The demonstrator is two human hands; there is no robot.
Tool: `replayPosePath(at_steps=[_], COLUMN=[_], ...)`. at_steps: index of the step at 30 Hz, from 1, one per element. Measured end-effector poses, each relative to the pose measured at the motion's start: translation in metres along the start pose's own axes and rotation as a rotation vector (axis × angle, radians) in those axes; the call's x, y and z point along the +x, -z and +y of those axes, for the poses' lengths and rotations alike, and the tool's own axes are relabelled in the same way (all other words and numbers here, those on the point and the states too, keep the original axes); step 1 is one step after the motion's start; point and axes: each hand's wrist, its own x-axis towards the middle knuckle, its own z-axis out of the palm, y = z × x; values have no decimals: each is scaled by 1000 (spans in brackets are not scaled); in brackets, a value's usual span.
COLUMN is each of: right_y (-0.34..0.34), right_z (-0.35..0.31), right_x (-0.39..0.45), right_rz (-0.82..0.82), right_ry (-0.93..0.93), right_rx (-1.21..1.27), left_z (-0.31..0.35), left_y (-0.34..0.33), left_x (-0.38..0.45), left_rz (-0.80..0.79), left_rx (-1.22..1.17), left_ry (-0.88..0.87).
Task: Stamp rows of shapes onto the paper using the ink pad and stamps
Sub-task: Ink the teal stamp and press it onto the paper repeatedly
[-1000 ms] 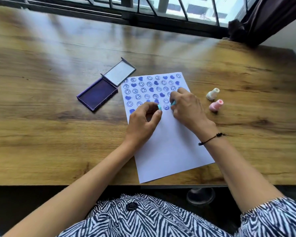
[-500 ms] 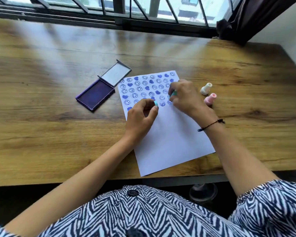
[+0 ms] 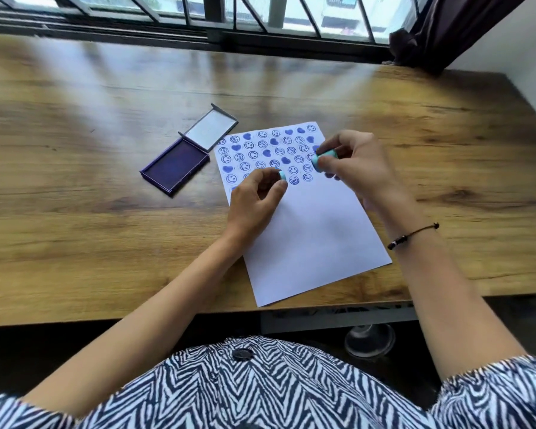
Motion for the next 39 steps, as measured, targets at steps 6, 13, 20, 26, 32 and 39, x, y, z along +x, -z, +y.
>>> replayPosePath(at_steps=[6, 13, 20, 26, 32, 39], right_y=[0, 12, 11, 12, -15, -114], right_z=[-2, -4, -1, 2, -7, -74], right_x=[-8, -13, -20, -20, -11, 17], right_rz=[-32, -35, -46, -46, -56, -165], right_ry=[9, 37, 30, 32, 61, 469], right_rx=[214, 288, 317, 332, 223, -150], left_z=[10, 19, 23, 20, 1, -17], left_y=[2, -4, -10, -11, 16, 74], left_x=[-2, -3, -4, -6, -12, -29], left_rz=[-26, -65, -98, -100, 79, 504], left_rx=[-151, -213, -227, -226, -221, -395], left_ry=[0, 1, -6, -5, 38, 119])
